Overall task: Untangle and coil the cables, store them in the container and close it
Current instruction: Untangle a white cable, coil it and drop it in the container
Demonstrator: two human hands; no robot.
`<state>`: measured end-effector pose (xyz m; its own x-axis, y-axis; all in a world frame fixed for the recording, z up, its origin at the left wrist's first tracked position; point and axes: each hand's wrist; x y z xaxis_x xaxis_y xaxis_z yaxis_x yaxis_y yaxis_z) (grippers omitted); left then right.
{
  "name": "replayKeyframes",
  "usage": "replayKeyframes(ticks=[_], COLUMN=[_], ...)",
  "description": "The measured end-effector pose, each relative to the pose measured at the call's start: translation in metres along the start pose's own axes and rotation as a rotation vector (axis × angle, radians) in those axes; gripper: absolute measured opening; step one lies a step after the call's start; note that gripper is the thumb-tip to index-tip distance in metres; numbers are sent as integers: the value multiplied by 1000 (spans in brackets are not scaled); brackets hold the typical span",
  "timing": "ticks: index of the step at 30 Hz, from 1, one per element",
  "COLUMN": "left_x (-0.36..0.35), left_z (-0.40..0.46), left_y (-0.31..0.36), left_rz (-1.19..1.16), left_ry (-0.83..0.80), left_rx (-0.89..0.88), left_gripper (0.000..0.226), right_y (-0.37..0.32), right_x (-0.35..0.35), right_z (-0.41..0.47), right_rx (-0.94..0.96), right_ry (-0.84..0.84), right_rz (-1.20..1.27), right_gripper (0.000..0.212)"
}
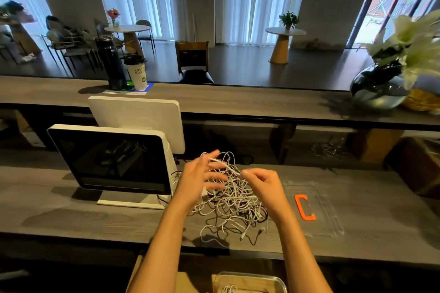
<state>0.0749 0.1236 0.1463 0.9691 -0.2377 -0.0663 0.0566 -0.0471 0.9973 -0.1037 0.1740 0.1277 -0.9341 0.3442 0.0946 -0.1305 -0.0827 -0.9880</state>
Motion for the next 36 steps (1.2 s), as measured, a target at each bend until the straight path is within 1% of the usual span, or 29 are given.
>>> replayKeyframes(ticks=[1,2,4,5,6,7,8,10,11,12,14,16,17,20,22,23,24,26,27,28,29,30,32,34,36], left_x=[-2,-4,-1,2,5,7,6,3,0,-2,-7,-14,-18,-32,-37,-38,-37,-31,-27,-22,-17,-14,-11,-11,-15], left_z=[2,3,6,8,11,13,14,15,15,16,20,20,18,8,1,-1,-4,-6,-6,-5,-4,-3,1,5,9], left_y=[-1,-1,6,10,14,15,17,17,17,17,18,22,23,20,16,15,14,15,16,16,16,15,15,12,8], left_rz=[-141,-338,-788,-918,-947,-884,-744,-364,-176,11,385,662,726,771,686,641,615,600,574,530,476,420,338,257,106], left_ry=[58,99,200,258,315,377,440,550,574,571,504,376,288,24,-119,-206,-312,-525,-587,-608,-586,-528,-335,-137,5], left_rx=[8,23,74,93,109,108,77,-59,-129,-187,-251,-218,-181,-68,38,97,140,165,165,163,160,157,153,181,189], left_gripper=[54,49,41,40,39,39,38,36,36,37,40,48,53,65,84,87,81,56,50,49,49,51,53,50,45], right_y=[2,2,5,6,7,8,8,8,7,5,-1,-8,-10,-15,-14,-12,-10,-7,-5,-3,0,2,9,13,15], right_x=[2,3,6,9,12,15,18,18,16,14,9,5,4,0,-2,-2,-1,2,4,7,10,13,18,22,21], right_z=[-1,-3,-5,-5,-6,-6,-7,-7,-7,-8,-6,-4,-3,1,2,3,3,3,3,3,3,3,4,6,7], right_rx=[-6,-4,7,8,10,15,29,71,91,109,136,157,158,132,96,75,55,20,3,-16,-35,-50,-62,-65,-60], right_ry=[-20,-42,-58,-49,-47,-59,-87,-144,-152,-146,-106,-40,11,126,138,147,155,154,138,117,100,93,103,105,93], right_rz=[-1,-11,-47,-57,-57,-57,-63,-92,-101,-99,-91,-79,-63,-54,-82,-90,-89,-70,-47,-17,4,11,1,-11,-25], right_gripper=[18,16,15,16,16,16,16,15,14,14,15,13,10,6,6,6,6,7,7,7,7,8,11,13,16])
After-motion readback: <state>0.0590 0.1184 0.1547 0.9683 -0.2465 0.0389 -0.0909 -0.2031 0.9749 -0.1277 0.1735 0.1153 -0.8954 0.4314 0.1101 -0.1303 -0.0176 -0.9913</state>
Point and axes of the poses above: each hand's wrist, its own z-axis towards the middle knuckle, its own x-axis out of the back of the hand, y = z × x, and after that the axes turned 7 degrees about y, right-handed
